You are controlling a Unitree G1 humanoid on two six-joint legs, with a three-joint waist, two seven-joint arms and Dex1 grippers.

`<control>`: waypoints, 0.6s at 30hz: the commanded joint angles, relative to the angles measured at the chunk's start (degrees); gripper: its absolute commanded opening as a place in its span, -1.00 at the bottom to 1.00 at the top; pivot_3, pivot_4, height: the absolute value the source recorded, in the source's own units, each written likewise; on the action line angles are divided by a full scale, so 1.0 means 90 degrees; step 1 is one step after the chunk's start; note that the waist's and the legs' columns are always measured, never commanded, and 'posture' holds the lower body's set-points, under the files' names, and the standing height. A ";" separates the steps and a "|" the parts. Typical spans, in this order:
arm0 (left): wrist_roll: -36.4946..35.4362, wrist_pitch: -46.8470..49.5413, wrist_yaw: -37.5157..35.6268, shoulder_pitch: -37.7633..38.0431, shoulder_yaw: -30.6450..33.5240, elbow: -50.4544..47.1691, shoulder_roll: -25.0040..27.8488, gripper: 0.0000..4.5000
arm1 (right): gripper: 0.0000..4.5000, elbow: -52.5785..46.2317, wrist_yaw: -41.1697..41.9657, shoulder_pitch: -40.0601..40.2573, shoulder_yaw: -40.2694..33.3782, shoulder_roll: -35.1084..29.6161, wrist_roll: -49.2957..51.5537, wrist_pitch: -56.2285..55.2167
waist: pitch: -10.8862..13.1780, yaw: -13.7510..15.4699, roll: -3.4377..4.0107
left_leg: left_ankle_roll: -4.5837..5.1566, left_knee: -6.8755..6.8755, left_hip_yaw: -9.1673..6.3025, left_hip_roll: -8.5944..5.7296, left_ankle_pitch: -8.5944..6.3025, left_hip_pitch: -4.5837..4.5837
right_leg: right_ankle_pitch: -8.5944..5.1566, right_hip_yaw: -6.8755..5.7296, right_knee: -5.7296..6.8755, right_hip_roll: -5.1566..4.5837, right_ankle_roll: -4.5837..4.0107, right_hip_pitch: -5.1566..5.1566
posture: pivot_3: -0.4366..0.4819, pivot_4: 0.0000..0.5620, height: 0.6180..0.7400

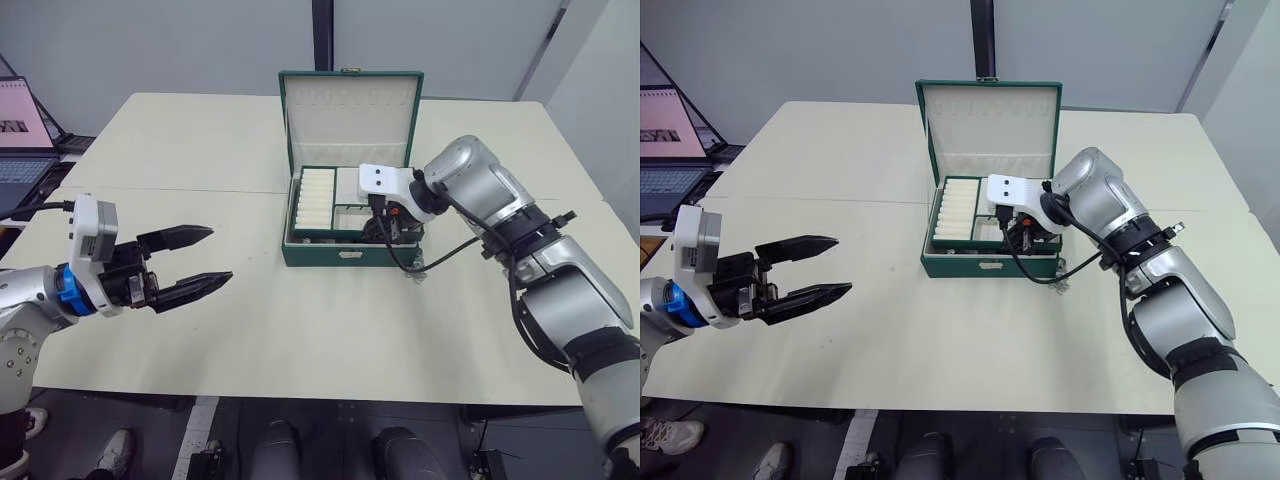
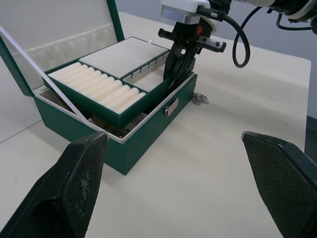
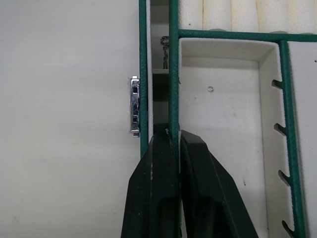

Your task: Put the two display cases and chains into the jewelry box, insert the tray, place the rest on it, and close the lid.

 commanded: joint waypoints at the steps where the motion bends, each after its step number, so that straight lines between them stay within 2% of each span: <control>1: -0.0100 0.0000 0.0038 -0.0063 0.0160 -0.0223 0.0138 1.00 | -0.99 -0.0066 -0.0028 -0.0223 -0.0279 0.0101 -0.0001 -0.0116 | 0.0000 -0.0003 0.0000 | 0.0000 0.0000 0.0001 0.0000 0.0000 0.0000 | 0.0000 0.0000 0.0001 0.0000 0.0000 -0.0001 | -0.05 -0.47 0.95; 18: -0.0090 0.0062 0.0085 -0.0136 0.0085 -0.0248 0.0151 1.00 | -0.99 -0.0296 0.0021 -0.0082 -0.0299 0.0211 -0.0034 0.0012 | 0.0001 -0.0054 -0.0003 | -0.0003 0.0000 0.0016 0.0007 0.0002 -0.0001 | 0.0000 0.0002 0.0028 0.0001 0.0000 -0.0029 | -0.05 -0.47 0.95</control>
